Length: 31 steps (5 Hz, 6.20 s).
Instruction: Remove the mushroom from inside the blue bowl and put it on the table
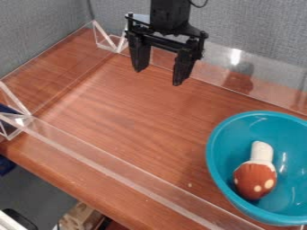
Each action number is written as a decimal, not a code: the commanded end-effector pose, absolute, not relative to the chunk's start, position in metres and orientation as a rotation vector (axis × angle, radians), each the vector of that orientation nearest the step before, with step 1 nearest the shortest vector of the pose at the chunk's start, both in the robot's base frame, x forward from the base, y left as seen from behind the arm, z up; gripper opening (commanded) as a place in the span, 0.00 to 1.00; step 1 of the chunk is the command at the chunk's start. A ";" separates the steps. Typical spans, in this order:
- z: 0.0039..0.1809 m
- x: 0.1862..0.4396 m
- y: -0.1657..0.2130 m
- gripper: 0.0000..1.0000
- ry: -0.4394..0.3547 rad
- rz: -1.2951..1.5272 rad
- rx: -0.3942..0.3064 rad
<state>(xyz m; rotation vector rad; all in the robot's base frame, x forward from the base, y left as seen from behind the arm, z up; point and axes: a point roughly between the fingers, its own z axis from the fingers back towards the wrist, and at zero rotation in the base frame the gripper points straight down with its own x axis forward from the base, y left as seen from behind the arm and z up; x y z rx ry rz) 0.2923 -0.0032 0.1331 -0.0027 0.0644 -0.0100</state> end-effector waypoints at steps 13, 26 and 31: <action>0.108 0.257 -0.151 1.00 -0.128 -0.278 -0.098; 0.050 0.256 -0.161 0.00 -0.138 -0.206 -0.116; 0.073 0.255 -0.152 0.00 -0.167 -0.239 -0.097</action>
